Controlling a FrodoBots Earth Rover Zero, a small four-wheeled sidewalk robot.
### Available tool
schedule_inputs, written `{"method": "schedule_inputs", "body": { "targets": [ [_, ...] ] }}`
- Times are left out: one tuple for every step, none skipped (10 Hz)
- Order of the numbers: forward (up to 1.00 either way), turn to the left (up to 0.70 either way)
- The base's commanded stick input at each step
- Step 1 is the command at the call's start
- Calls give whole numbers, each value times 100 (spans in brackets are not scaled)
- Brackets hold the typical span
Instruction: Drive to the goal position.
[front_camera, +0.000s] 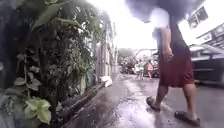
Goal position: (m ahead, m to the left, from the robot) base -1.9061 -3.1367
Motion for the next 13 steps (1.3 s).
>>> {"method": "schedule_inputs", "body": {
  "targets": [
    [0, -99],
    [0, -99],
    [0, -99],
    [0, -99],
    [0, -99],
    [0, -99],
    [0, -99],
    [0, -99],
    [0, -99],
    [0, -99],
    [0, -99],
    [0, -99],
    [0, -99]
  ]
}}
